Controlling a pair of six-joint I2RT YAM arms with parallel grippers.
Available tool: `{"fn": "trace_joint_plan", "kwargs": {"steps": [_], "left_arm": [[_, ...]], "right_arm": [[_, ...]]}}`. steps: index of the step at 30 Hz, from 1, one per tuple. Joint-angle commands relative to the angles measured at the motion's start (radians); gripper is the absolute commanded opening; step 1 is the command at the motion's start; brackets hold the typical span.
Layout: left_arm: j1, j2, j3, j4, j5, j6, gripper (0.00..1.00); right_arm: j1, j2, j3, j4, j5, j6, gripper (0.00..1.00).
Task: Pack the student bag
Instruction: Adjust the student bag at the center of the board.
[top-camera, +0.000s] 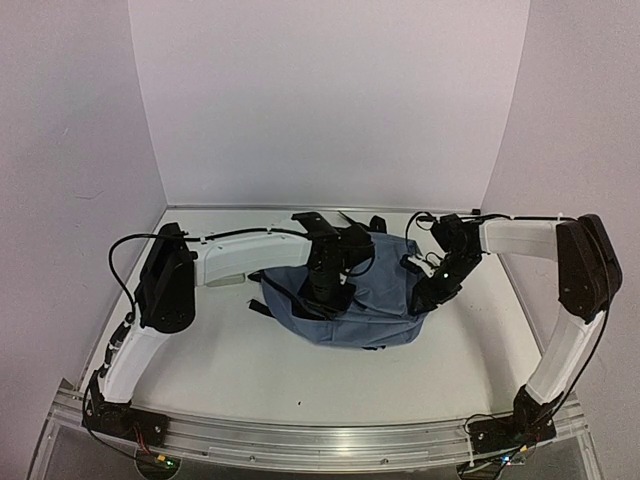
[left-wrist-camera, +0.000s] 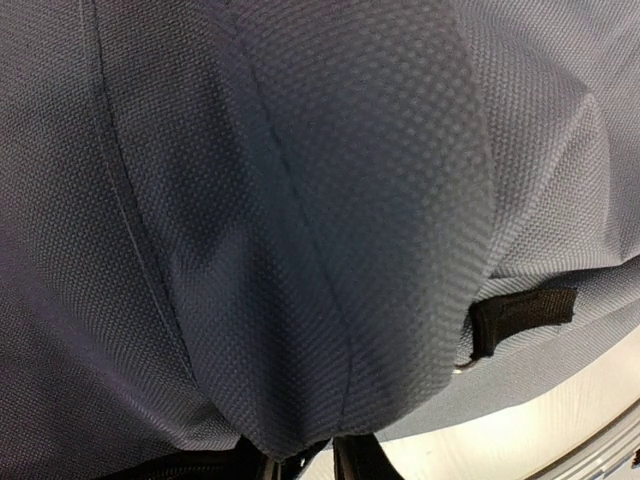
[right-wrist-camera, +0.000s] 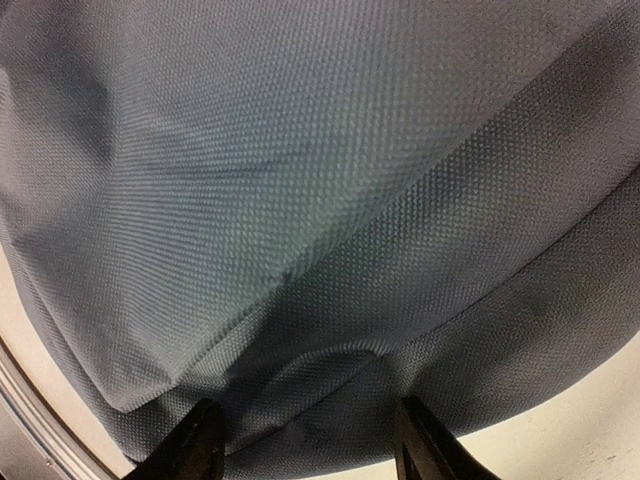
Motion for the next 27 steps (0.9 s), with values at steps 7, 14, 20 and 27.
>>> {"fn": "trace_joint_plan", "kwargs": {"steps": [7,14,20,27], "left_arm": [[0.000,-0.136,-0.084,-0.028,-0.077,-0.099,0.00],[0.025,-0.276,-0.237,0.000,-0.102,-0.155,0.00],[0.068,-0.377,-0.336,0.099,-0.051,-0.135,0.02],[0.107,-0.450,-0.395,0.211,0.043,-0.180,0.57]], "right_arm": [[-0.016,0.020,-0.006,-0.023,0.107,-0.037,0.00],[-0.063,-0.013,-0.036,0.002,0.179,-0.076,0.00],[-0.106,-0.021,-0.044,0.023,0.209,-0.112,0.00],[-0.108,-0.059,0.058,-0.116,0.019,-0.147,0.43]]}}
